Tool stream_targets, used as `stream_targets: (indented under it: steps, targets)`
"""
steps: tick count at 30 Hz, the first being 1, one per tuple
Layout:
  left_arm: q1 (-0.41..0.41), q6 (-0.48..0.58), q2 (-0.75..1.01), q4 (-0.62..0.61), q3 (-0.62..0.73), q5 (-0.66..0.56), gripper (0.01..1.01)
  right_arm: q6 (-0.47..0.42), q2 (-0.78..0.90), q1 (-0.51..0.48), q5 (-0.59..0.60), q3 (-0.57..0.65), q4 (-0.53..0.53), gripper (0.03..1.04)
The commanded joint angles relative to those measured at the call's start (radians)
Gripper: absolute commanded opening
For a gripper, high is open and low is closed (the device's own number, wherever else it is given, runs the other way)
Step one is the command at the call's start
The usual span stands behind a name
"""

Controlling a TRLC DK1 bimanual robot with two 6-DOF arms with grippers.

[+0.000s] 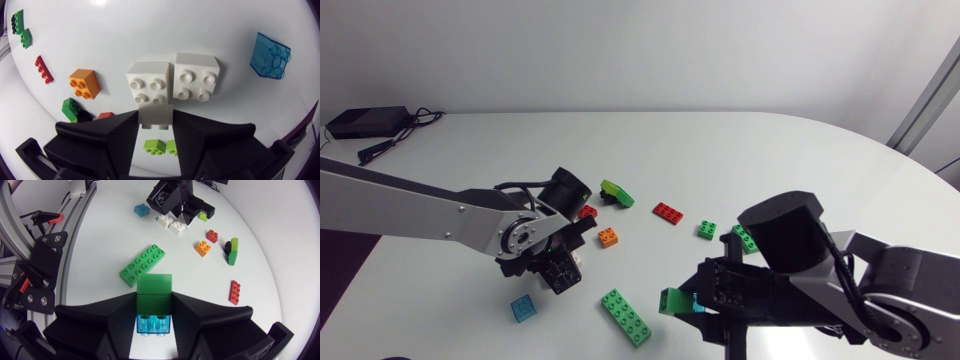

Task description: Separate the duplo bricks

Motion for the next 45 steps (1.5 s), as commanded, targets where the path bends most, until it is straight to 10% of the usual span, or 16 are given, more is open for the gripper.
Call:
stream_targets:
  steps: [1, 22, 29, 45]
  targets:
    - [-0.01, -0.02, 0.058, -0.035, -0.021, 0.03, 0.487, -0.017, -0.012, -0.006, -0.005, -0.024, -0.015, 0.3]
    - [0.113, -0.058, 0.007, -0.178, 0.235, 0.08, 0.611, -0.009, -0.029, -0.006, -0.005, 0.001, -0.027, 0.3]
    - [0.165, -0.3, -0.059, -0.484, 0.5, 0.442, 0.611, -0.004, 0.009, -0.006, -0.005, 0.019, 0.028, 0.3]
    - [0.058, -0.596, -0.072, -0.728, 0.58, 0.892, 0.61, 0.031, 0.182, 0.069, 0.191, 0.039, 0.317, 0.3]
